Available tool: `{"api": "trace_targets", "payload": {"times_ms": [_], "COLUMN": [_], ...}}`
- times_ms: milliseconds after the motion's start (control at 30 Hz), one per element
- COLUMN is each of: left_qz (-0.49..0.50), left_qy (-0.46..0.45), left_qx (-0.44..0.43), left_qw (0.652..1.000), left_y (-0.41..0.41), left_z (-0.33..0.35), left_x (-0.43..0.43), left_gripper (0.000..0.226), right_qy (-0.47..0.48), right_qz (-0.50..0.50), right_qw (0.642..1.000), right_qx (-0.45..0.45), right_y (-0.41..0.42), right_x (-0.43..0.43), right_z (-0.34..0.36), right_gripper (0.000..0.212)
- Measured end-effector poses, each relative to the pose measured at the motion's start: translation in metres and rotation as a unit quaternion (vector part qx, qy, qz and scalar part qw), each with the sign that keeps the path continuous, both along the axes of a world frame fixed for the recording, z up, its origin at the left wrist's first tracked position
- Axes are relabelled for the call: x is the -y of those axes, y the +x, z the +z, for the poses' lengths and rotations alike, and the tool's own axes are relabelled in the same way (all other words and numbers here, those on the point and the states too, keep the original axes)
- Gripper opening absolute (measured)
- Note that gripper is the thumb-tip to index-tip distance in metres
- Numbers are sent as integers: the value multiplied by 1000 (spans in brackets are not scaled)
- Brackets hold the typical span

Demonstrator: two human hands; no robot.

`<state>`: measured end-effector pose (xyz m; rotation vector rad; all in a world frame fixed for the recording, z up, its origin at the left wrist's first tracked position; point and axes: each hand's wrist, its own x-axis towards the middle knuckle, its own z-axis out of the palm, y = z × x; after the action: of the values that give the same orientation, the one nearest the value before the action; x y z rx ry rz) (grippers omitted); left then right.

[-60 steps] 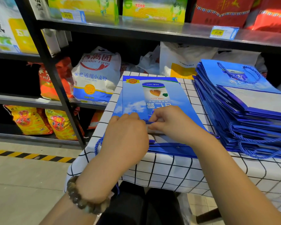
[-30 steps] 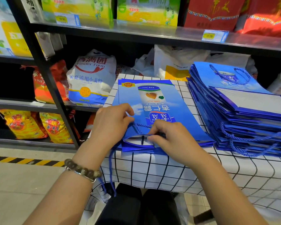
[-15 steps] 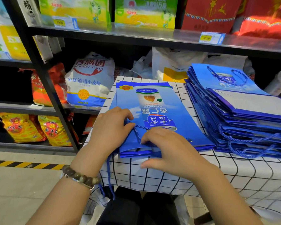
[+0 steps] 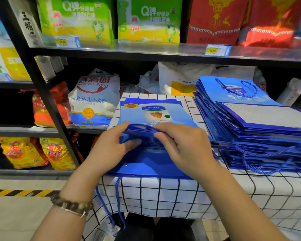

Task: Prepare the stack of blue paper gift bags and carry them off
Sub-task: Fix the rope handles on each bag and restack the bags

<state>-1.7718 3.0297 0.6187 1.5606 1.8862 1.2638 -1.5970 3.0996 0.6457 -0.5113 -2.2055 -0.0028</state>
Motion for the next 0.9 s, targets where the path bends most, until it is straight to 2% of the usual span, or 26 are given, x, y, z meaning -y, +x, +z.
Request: {"api": "trace_targets", "payload": {"times_ms": [33,133,233,367,433,467,500,533,567,633,767,900], "left_qz": [1,15,68,92,119,139,152,159,167,188,179,91], "left_qy": [15,32,62,83,122,140,151,161,169,194,276,353], "left_qx": [5,70,171,203,220,224,231,242,253,262,266,217], "left_qw": [1000,997,981,971,960,954,949,944,938,926,906,906], "left_y": [0,0,-3,0,1,2,1,-1,-2,-7,-16,-24], "left_z": [1,2,0,6,13,17,20,24,29,42,76,104], "left_x": [-3,-8,-8,-10,-12,-14,-14,-15,-15,-16,-12,-4], "left_gripper": [16,20,15,15,18,17,16,15,14,12,15,18], "right_qy": [35,85,54,-114,-245,-327,-402,-446,-459,-452,-364,-297], "right_qz": [3,34,-9,-81,-78,-49,-7,35,65,86,97,134], "right_qw": [999,991,974,936,902,874,845,833,835,846,890,880], "right_qx": [-4,-96,-218,-322,-347,-355,-352,-325,-295,-270,-259,-345], "right_y": [-2,5,19,18,15,15,14,12,10,9,9,10], "right_x": [2,-6,-24,-28,-30,-31,-34,-38,-43,-50,-47,-42], "right_z": [3,6,5,4,4,5,4,0,-3,-5,20,68], "right_gripper": [29,18,30,71,89,91,83,67,52,42,49,53]}}
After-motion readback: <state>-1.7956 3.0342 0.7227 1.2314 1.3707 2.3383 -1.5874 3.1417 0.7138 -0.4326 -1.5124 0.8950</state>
